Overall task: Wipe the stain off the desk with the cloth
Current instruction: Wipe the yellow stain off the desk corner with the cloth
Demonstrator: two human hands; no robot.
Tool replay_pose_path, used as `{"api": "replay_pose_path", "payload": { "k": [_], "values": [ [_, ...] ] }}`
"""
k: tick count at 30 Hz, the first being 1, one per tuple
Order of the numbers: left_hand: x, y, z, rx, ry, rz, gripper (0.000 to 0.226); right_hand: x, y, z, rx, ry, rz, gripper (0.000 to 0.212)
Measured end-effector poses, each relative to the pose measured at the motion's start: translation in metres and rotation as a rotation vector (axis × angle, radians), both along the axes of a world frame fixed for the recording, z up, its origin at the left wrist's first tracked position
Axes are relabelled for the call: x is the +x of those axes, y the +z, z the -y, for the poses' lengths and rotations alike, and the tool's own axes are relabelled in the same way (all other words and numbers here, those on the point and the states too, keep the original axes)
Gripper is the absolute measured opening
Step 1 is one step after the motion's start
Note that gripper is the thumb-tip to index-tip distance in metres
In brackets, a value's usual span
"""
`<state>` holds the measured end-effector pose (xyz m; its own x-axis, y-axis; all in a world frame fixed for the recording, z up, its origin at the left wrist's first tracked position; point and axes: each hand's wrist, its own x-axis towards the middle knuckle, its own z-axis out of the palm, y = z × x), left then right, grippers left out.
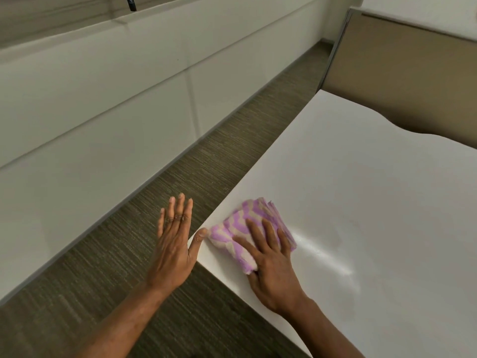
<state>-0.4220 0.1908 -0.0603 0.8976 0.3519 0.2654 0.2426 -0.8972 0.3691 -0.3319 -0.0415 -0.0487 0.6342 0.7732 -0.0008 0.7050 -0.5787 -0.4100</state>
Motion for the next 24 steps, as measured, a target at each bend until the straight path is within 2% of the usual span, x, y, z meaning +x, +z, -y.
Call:
{"api": "replay_pose_path", "payload": {
  "k": [5,10,18,24],
  "values": [
    [-0.005,0.002,0.006,-0.009,0.009,-0.009,0.073,0.033,0.004,0.024,0.023,-0.232,-0.006,0.062],
    [-0.012,0.001,0.018,-0.022,0.034,-0.021,0.074,0.073,0.004,-0.015,-0.049,-0.395,-0.024,0.061],
    [-0.017,0.003,0.045,-0.071,0.079,0.046,0.075,0.044,0.004,-0.064,-0.088,-0.072,0.026,0.064],
    [-0.02,0.013,0.059,-0.08,0.139,0.081,0.078,-0.002,0.001,-0.035,-0.039,0.168,0.058,0.06]
  ]
}}
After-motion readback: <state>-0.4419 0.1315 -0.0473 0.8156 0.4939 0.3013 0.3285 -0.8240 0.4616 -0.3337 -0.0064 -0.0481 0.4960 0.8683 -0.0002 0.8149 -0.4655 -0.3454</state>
